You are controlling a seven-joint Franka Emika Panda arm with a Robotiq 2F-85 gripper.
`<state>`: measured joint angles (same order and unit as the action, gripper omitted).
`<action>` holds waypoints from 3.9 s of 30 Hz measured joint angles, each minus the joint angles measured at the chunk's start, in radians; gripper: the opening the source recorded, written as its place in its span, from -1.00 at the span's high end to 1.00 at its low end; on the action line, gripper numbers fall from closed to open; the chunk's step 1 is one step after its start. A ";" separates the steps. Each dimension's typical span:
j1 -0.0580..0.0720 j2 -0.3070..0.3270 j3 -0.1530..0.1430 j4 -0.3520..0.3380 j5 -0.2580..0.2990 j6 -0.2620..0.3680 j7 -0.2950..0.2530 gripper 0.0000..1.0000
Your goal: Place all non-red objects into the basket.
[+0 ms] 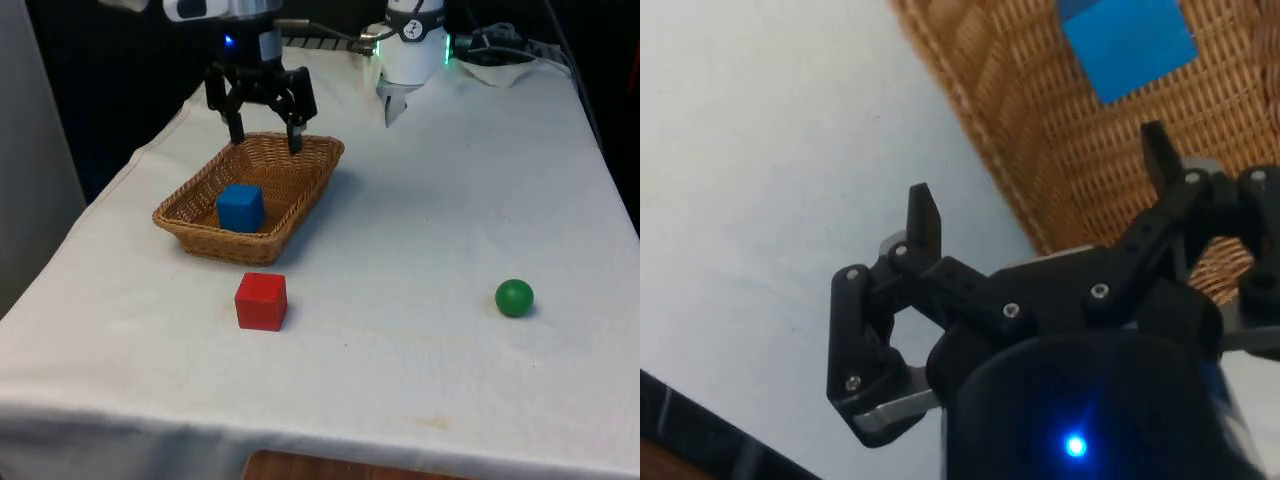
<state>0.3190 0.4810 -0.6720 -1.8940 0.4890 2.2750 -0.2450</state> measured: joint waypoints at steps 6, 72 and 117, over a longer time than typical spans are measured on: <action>0.024 -0.009 0.023 -0.006 -0.033 0.008 0.055 -1.00; 0.083 0.142 0.334 0.255 -0.264 0.042 0.530 -1.00; 0.078 0.405 0.428 0.460 -0.245 0.090 0.615 -1.00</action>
<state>0.3970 0.8860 -0.2440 -1.4340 0.2440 2.3650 0.3700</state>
